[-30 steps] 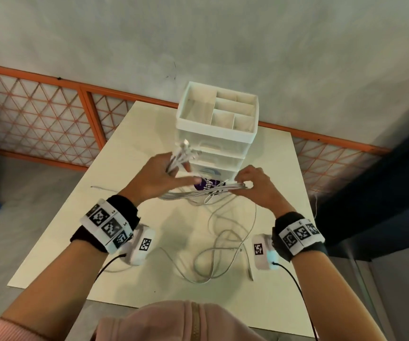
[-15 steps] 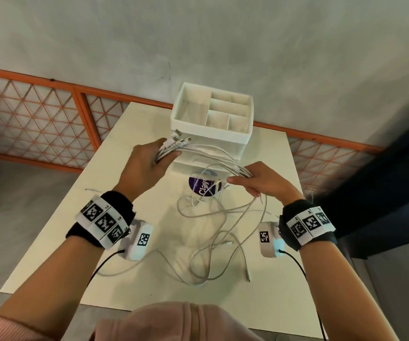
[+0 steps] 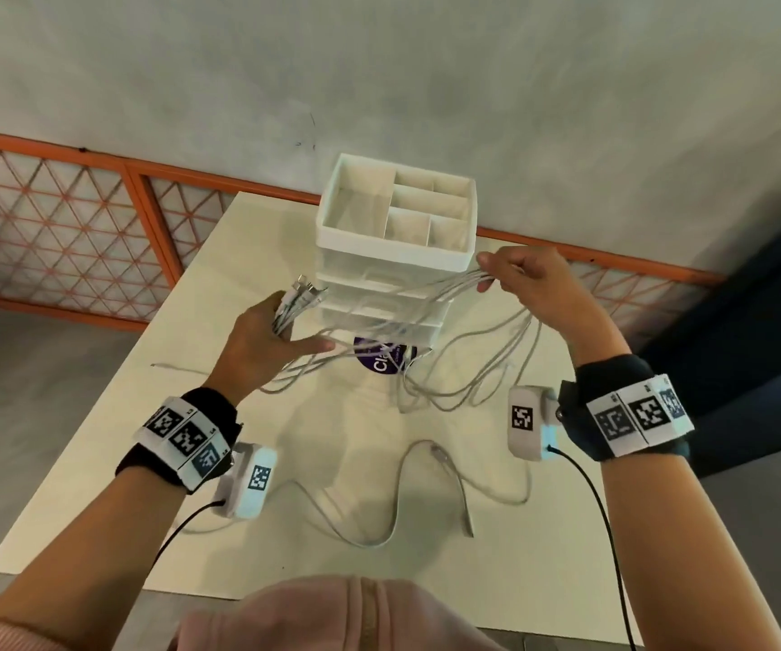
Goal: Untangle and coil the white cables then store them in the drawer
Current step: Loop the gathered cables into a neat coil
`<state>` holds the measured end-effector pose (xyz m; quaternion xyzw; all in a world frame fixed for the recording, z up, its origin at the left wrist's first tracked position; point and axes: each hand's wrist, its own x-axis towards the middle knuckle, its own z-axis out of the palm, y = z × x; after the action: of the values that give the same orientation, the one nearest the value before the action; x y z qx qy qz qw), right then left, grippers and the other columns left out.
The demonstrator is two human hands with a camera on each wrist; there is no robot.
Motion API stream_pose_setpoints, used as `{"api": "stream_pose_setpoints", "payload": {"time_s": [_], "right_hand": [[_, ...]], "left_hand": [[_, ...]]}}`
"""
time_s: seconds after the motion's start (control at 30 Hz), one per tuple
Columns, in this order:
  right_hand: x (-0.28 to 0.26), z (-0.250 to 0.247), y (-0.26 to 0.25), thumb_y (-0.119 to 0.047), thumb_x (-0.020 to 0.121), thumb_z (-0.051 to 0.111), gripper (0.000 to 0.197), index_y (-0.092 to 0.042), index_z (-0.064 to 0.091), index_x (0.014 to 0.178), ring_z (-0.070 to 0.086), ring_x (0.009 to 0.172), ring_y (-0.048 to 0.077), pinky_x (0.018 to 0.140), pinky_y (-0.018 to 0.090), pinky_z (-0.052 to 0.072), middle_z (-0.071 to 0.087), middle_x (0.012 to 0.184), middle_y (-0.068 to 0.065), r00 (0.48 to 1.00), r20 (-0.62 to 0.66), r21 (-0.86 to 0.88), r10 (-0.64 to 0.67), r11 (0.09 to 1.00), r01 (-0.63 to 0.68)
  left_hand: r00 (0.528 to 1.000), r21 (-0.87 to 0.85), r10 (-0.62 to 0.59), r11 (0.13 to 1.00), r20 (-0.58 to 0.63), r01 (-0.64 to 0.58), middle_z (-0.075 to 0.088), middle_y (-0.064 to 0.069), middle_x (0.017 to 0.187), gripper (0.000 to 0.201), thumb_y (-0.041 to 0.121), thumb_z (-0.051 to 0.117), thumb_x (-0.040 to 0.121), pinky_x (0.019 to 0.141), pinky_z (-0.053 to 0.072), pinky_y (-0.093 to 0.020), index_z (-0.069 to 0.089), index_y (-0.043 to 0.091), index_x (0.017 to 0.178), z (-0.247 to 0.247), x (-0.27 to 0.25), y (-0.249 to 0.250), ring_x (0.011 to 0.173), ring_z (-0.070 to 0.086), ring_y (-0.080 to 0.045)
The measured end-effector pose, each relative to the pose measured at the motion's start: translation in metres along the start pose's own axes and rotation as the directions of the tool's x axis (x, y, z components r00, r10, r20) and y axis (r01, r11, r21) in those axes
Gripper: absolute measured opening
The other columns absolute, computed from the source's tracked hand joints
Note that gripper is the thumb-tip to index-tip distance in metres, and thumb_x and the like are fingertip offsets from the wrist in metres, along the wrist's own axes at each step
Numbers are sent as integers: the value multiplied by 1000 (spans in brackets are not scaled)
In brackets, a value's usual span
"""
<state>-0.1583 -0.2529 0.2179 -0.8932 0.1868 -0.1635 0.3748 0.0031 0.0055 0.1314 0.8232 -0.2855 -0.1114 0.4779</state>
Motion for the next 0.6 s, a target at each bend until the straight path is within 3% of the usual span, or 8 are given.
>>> {"api": "stream_pose_setpoints", "payload": {"time_s": [0.07,0.13,0.27,0.3,0.37,0.43,0.53,0.6], "right_hand": [[3,2,-6,-39,91,56,32,-23,66,65,52,61,18,62,28,39,64,64,-7,999,36,-132,-31,991,36],[5,11,-6,-39,89,58,33,-19,65,64,59,64,27,62,32,45,69,71,-1,996,88,-216,-22,975,41],[12,19,5,-42,85,61,33,-12,66,71,63,73,29,71,43,53,69,82,11,998,35,-320,58,946,-44],[14,20,7,-42,85,61,32,-12,67,72,64,76,29,72,43,54,69,83,12,997,26,-326,76,943,-63],[14,22,3,-41,85,62,31,-11,67,76,64,77,29,68,39,51,69,84,11,996,34,-307,77,949,-63],[13,29,-10,-37,88,61,32,-7,66,77,63,74,26,63,28,46,69,84,11,996,90,-269,21,963,4],[9,44,-33,-32,93,56,30,-12,61,72,54,64,4,60,12,37,64,76,2,976,197,-193,-94,972,133],[8,48,-40,-30,97,49,35,-19,51,64,45,55,1,58,13,35,50,64,-5,964,231,-114,-131,980,160]], "left_hand": [[998,-213,56,976,19,-50,29,3,56,40,31,85,60,46,22,-18,51,20,77,0,-3,17,47,23,-7],[979,-389,155,917,130,-93,22,2,57,40,26,82,62,49,20,-23,60,21,95,-5,-5,36,50,19,-9],[764,-307,230,951,603,-44,43,16,46,42,-7,70,77,50,32,-5,53,12,111,-21,-6,62,41,41,1],[758,-248,204,967,620,-57,51,22,48,39,-8,69,78,54,35,-2,53,13,107,-19,-5,64,45,49,6],[866,-196,162,978,473,-76,53,21,55,34,17,78,75,61,35,-11,60,21,104,-6,-1,64,50,50,4],[960,-239,101,970,261,-37,41,17,50,38,37,81,68,54,30,-15,63,23,99,11,2,61,45,38,0],[971,-298,126,953,204,-61,38,14,43,25,30,82,69,44,26,-10,59,34,77,36,5,65,40,35,0],[956,-288,164,953,242,-90,39,8,47,23,30,78,76,48,30,-18,59,34,63,46,5,64,44,34,-2]]}}
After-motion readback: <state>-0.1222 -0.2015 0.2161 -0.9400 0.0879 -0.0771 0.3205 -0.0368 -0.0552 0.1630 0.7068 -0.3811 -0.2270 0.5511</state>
